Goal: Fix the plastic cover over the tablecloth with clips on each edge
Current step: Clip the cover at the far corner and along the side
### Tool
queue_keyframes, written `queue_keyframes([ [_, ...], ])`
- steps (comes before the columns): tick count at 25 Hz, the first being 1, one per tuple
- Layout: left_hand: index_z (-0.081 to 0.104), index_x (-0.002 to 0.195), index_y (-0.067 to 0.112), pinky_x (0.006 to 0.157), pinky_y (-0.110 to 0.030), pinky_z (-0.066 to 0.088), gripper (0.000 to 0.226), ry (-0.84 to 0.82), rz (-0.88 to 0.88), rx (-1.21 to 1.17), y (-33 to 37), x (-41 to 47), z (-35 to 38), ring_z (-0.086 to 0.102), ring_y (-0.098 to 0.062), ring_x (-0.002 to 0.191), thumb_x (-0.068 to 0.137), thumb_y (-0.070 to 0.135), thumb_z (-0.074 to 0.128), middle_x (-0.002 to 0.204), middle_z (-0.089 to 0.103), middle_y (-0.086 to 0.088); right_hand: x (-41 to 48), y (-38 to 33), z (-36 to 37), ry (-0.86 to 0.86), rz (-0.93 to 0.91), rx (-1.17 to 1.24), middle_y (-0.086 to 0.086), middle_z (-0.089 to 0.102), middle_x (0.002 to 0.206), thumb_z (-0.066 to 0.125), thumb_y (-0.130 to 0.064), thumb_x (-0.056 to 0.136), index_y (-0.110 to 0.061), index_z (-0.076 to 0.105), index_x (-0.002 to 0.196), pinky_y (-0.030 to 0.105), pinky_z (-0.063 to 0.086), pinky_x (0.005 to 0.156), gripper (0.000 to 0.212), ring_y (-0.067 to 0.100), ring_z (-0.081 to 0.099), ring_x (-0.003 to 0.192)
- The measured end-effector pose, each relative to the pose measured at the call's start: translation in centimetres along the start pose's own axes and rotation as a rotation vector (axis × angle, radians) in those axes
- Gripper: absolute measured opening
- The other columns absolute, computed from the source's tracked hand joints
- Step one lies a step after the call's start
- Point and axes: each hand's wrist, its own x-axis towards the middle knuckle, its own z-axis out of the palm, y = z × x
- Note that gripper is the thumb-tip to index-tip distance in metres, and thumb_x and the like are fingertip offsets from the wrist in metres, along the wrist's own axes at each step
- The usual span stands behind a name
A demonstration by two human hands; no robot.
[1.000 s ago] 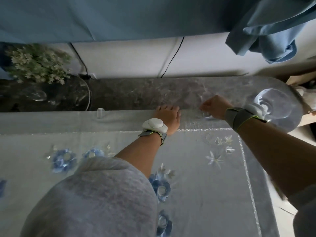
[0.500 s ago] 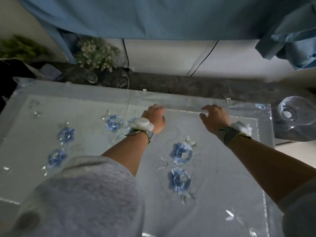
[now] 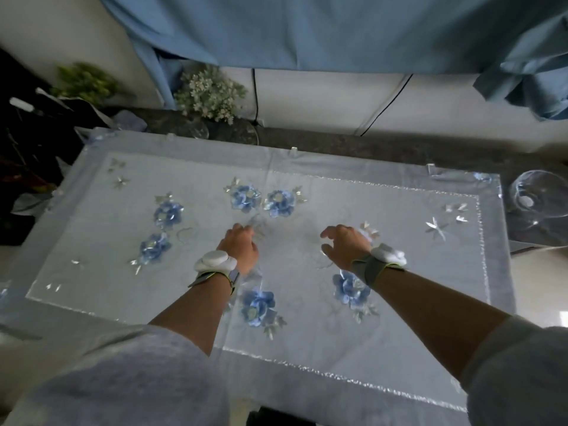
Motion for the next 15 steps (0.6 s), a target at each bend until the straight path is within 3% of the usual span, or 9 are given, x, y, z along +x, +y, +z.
queue_keyframes([
  [3,0.051,0.120,0.001,0.091,-0.046,0.047,0.029,-0.048,-0.078,0.023,-3.4,-2.9,1.1,0.048,-0.037,0.115,0.093,0.011,0.041,0.125,0.045,-0.020,-1.5,-3.3,2.6,-0.044,-0.068,-0.016,0.004,0.061,0.122,0.055,-0.030,0.088,-0.030,0.058,0.125,0.037,0.051,0.088,0.037,0.028,0.060,0.110],
  [6,0.044,0.132,0.008,0.099,-0.044,0.043,0.040,-0.117,-0.145,0.066,-7.2,-5.1,2.9,0.042,-0.035,0.125,0.094,0.019,0.045,0.139,0.037,-0.016,-2.9,-6.5,5.3,-0.069,-0.118,-0.033,0.002,0.061,0.123,0.056,-0.033,0.088,-0.031,0.058,0.125,0.040,0.050,0.092,0.037,0.029,0.061,0.111],
  [9,0.030,0.146,0.020,0.105,-0.043,0.036,0.055,-0.167,-0.166,0.097,-9.9,-6.5,5.6,0.027,-0.032,0.140,0.095,0.031,0.047,0.157,0.016,-0.009,-3.4,-8.7,7.1,-0.070,-0.185,-0.074,0.003,0.059,0.126,0.053,-0.029,0.091,-0.031,0.059,0.124,0.035,0.049,0.090,0.034,0.028,0.061,0.110],
  [15,0.004,0.155,0.027,0.114,-0.048,0.025,0.078,-0.129,-0.146,0.118,-12.3,-8.6,9.6,-0.002,-0.029,0.151,0.092,0.045,0.047,0.163,-0.008,-0.006,-3.9,-12.2,10.3,-0.079,-0.274,-0.198,0.003,0.059,0.121,0.048,-0.029,0.092,-0.031,0.062,0.120,0.034,0.048,0.082,0.031,0.028,0.062,0.105],
])
